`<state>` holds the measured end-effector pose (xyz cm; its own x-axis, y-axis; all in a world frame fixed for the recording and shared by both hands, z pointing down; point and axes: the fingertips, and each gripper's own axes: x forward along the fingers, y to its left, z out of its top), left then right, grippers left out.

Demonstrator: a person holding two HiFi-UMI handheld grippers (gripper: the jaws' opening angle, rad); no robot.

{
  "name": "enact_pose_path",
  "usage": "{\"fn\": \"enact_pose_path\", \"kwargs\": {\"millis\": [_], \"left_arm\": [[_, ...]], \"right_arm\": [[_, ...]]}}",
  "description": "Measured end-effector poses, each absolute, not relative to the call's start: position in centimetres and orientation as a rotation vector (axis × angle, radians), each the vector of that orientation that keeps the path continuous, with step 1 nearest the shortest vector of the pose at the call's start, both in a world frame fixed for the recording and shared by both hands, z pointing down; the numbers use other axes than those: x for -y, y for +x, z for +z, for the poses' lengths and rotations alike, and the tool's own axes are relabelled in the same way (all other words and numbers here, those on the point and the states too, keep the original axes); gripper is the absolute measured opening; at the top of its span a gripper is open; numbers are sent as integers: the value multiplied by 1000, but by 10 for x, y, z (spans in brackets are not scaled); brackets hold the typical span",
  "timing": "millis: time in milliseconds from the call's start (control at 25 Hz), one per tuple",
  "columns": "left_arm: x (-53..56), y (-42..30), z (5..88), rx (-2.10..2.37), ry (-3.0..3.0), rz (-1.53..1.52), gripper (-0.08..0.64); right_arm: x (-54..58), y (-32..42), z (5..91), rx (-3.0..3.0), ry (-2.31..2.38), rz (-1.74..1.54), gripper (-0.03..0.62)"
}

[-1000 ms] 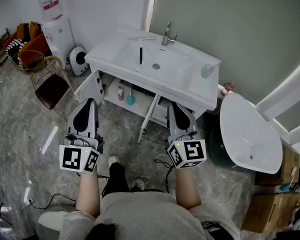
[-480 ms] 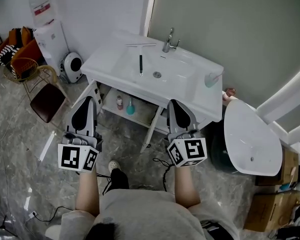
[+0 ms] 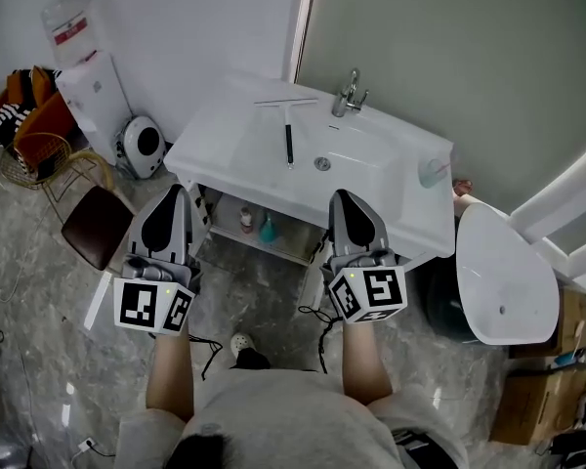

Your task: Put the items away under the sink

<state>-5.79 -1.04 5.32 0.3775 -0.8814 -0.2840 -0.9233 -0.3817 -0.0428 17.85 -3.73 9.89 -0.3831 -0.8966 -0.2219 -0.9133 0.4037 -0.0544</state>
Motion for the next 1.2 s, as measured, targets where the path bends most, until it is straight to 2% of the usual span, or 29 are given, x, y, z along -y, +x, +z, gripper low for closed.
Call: {"fn": "enact_pose_path", "kwargs": {"millis": [560, 840, 1200], "left_arm": [[97, -124, 68, -1575, -2516, 326, -2], [131, -128, 87, -1589, -2557, 327, -2], [205, -142, 78, -1630, -2501, 330, -2]], "right_arm": [[112, 120, 106, -2422, -1702, 107, 11], [145, 118, 115, -2429, -1731, 87, 11], [241, 114, 109, -2438, -1719, 66, 11]]}}
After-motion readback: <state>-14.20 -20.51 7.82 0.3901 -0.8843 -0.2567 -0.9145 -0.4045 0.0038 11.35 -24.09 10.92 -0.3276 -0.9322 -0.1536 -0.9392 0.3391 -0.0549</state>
